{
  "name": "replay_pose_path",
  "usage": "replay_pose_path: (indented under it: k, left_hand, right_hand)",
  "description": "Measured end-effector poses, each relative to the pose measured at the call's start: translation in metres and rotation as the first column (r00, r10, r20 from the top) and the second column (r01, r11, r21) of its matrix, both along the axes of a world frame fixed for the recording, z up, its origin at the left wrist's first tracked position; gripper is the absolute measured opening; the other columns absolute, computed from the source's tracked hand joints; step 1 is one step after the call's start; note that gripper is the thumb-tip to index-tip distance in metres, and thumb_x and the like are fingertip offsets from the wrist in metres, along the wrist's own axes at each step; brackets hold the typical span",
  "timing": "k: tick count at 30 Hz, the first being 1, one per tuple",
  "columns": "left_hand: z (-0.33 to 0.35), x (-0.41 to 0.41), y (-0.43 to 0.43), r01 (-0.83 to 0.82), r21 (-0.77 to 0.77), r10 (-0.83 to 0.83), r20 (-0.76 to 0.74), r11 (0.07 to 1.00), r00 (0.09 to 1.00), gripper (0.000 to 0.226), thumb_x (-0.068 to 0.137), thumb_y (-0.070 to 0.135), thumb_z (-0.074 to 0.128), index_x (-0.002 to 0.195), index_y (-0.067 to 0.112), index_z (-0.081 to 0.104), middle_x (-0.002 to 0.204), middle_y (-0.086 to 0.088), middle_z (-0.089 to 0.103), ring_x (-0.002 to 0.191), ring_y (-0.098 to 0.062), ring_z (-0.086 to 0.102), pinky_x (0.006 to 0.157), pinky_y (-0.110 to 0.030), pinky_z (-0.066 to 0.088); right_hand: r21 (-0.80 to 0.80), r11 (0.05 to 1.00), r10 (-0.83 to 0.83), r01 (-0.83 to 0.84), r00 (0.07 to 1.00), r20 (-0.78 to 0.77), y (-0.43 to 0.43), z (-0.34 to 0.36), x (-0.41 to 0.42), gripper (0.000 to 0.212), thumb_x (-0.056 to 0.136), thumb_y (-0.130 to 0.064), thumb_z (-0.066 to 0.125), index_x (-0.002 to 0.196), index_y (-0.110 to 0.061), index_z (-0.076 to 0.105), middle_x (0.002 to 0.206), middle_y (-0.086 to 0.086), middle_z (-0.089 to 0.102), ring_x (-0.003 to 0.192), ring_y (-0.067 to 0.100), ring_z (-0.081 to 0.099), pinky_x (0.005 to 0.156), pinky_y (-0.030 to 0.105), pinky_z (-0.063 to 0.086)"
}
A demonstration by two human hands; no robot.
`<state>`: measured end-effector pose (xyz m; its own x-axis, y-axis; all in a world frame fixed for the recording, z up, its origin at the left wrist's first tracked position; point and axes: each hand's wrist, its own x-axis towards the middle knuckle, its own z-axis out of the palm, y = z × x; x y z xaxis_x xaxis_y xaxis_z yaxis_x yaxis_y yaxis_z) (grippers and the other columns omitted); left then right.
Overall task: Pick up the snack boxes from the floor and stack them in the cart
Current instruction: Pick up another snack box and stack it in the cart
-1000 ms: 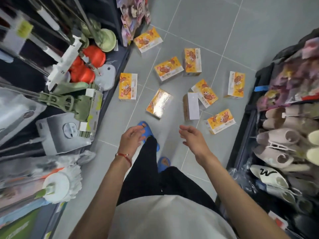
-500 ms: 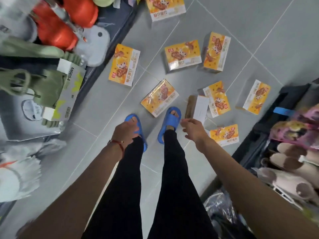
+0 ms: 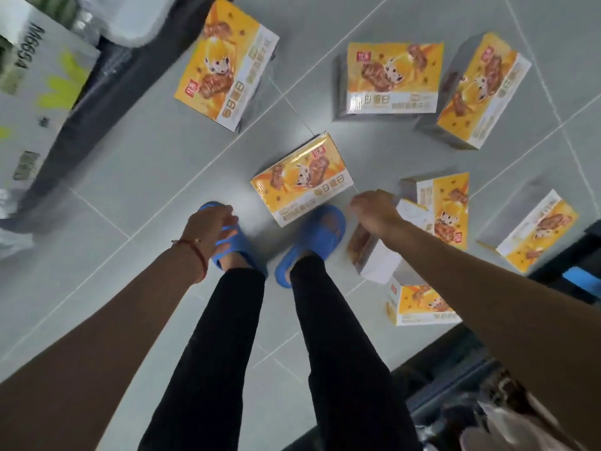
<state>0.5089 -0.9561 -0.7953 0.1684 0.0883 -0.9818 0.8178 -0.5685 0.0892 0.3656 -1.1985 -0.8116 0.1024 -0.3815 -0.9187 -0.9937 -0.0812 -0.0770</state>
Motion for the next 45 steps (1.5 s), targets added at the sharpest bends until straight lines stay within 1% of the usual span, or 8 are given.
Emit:
replay_pose_path:
  k: [10,13,15,19,30,32,38,45]
  left_hand:
    - [-0.192,-0.014,-0.037,-0.126,0.068,0.115,0.144,0.990,0.983,0.063,0.098,0.057,0.049,0.151,0.023,0.042,0.145,-0.003,0.048,0.125,-0.024,0.051,0.110,-0.042,0.038]
    - [-0.407,-0.054,0.058,-0.223,0.248,0.182,0.178,0.943,0.967,0.128,0.030,0.111,0.041,0.143,0.051,0.045,0.153,0.002,0.044,0.133,-0.028,0.049,0.112,-0.064,0.031]
    - [-0.436,-0.063,0.052,-0.318,0.216,0.301,0.109,0.923,0.947,0.118,0.036,0.105,0.048,0.135,0.042,0.057,0.142,-0.004,0.056,0.123,-0.030,0.058,0.105,-0.062,0.041]
    - [-0.271,-0.033,-0.070,-0.235,0.043,0.227,0.145,0.971,0.963,0.078,0.085,0.070,0.053,0.141,0.017,0.052,0.125,-0.010,0.066,0.108,-0.031,0.064,0.098,-0.042,0.048]
    - [-0.142,-0.010,-0.052,-0.157,0.109,0.137,0.177,0.982,0.975,0.058,0.067,0.072,0.056,0.111,0.034,0.055,0.125,-0.014,0.061,0.105,-0.034,0.064,0.077,-0.042,0.058]
    - [-0.104,-0.006,-0.041,-0.048,0.083,0.035,0.162,0.995,0.986,0.079,0.053,0.073,0.049,0.119,0.030,0.055,0.134,-0.017,0.055,0.114,-0.039,0.059,0.088,-0.051,0.056]
    - [0.019,-0.010,-0.005,-0.261,0.040,0.250,0.184,0.964,0.951,0.030,0.096,0.033,0.057,0.118,0.016,0.047,0.094,-0.006,0.061,0.066,-0.017,0.062,0.041,-0.021,0.049]
    - [0.140,0.003,0.030,-0.216,-0.064,0.225,0.220,0.974,0.949,0.038,0.089,0.020,0.059,0.125,0.010,0.053,0.090,-0.012,0.067,0.055,-0.015,0.066,0.048,-0.027,0.055]
  right_hand:
    - [-0.123,0.991,-0.035,0.056,0.985,0.171,-0.027,-0.179,0.027,0.046,0.106,-0.037,0.046,0.145,-0.012,0.051,0.143,0.014,0.057,0.128,0.033,0.056,0.107,0.045,0.048]
    - [-0.078,0.991,-0.092,0.111,0.971,0.222,-0.026,-0.214,0.035,0.052,0.108,-0.048,0.040,0.145,-0.014,0.048,0.135,0.011,0.060,0.113,0.027,0.063,0.091,0.038,0.049]
    - [-0.090,0.991,-0.075,0.099,0.969,0.234,-0.025,-0.231,0.033,0.055,0.108,-0.056,0.035,0.146,-0.018,0.048,0.129,0.007,0.063,0.112,0.027,0.062,0.096,0.039,0.046]
    - [-0.080,0.987,-0.119,0.141,0.966,0.231,-0.019,-0.236,0.026,0.065,0.101,-0.070,0.041,0.144,-0.022,0.049,0.119,0.000,0.064,0.109,0.026,0.061,0.100,0.042,0.045]
    - [0.021,0.921,-0.386,0.388,0.905,0.179,0.012,-0.111,0.027,0.096,0.068,-0.091,0.058,0.128,-0.017,0.049,0.119,0.004,0.069,0.106,0.027,0.068,0.097,0.046,0.053]
    - [0.023,0.910,-0.411,0.413,0.895,0.172,0.021,-0.068,0.032,0.086,0.078,-0.087,0.059,0.126,-0.016,0.051,0.113,0.002,0.070,0.097,0.019,0.068,0.082,0.034,0.050]
    - [0.044,0.878,-0.468,0.476,0.837,0.285,0.052,0.054,0.037,0.031,0.095,-0.057,0.066,0.092,-0.030,0.052,0.094,-0.015,0.059,0.090,0.004,0.062,0.090,0.029,0.048]
    - [0.170,0.772,-0.634,0.612,0.728,0.260,0.096,0.166,0.019,0.068,0.061,-0.068,0.073,0.111,-0.029,0.048,0.109,0.007,0.078,0.097,0.028,0.078,0.099,0.055,0.057]
